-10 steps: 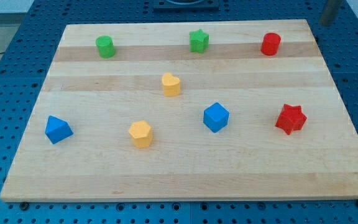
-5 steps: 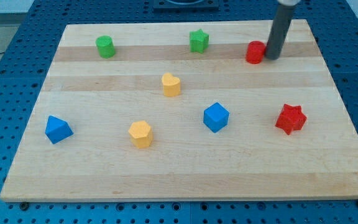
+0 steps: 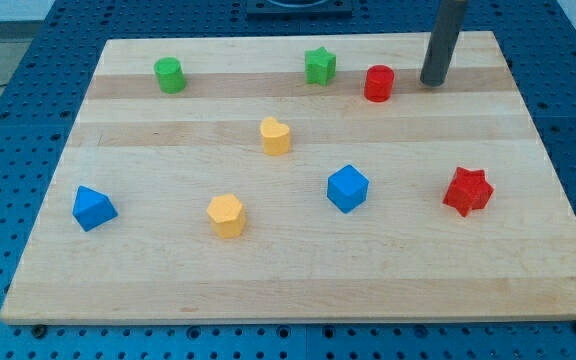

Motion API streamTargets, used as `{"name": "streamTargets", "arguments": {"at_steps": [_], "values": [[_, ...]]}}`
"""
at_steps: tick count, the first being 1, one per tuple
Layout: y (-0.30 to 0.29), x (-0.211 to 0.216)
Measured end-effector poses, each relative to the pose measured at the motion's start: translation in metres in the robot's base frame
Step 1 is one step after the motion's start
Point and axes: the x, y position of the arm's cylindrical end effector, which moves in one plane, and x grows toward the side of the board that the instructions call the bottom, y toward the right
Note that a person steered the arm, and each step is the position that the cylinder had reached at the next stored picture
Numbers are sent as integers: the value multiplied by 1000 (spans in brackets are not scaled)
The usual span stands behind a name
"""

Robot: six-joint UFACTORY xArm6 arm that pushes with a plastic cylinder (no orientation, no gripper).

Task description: Move red circle vertically above blue cube

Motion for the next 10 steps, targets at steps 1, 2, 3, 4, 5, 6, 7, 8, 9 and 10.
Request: {"name": "streamTargets", "arguments": {"at_steps": [1,2,3,4,5,6,7,8,9,10], "values": [[-24,1],[-50,13],[-78,56],[-53,46],[0,26],[-21,1],[-33,1],[-33,-1],[-52,-2],[-113,-2]]}}
